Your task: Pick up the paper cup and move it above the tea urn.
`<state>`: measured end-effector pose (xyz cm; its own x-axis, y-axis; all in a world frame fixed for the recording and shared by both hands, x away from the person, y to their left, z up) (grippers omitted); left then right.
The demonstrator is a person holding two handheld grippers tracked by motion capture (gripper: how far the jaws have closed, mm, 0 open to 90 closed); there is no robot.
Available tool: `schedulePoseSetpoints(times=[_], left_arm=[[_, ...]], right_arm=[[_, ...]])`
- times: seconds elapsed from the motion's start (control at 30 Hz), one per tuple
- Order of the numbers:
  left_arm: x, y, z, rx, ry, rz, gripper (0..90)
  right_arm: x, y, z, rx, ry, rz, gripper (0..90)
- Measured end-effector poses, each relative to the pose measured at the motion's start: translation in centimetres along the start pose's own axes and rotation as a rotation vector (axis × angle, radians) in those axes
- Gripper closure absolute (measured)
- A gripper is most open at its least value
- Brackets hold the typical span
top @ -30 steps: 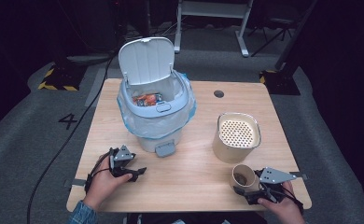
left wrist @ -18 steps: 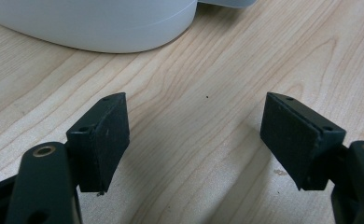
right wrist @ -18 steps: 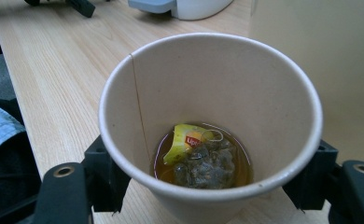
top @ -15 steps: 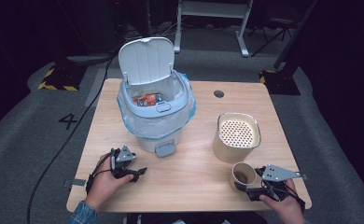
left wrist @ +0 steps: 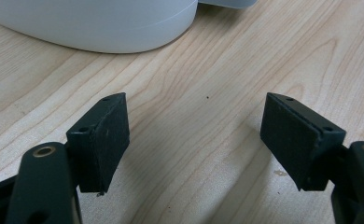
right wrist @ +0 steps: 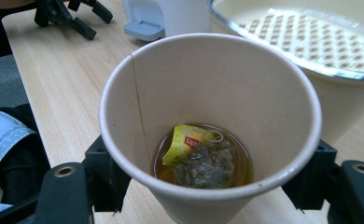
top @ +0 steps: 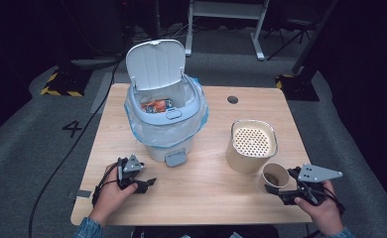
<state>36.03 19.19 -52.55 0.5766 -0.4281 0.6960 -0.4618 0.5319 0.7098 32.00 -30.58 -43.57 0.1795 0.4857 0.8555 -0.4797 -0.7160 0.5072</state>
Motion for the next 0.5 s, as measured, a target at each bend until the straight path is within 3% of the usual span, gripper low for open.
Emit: schedulePoseSetpoints(times=[0.5], left_arm=[[0.1,0.0,-0.1,-0.003,0.001,-0.002,23.9]], right_arm=[[3.8,2.8,2.3,-0.061,0.017,0.006,30.2]])
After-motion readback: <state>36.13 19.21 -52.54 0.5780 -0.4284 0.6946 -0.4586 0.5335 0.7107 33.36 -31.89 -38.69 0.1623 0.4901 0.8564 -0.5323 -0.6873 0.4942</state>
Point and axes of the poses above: each handheld gripper's, and its own axes: y roughly backward along the jaws, x roughly out of its top, z roughly to its right, the point moved 3 cm from there along -y, roughly forward along the jaws, and after that the axes turned 7 degrees about y, right-handed, at the moved point
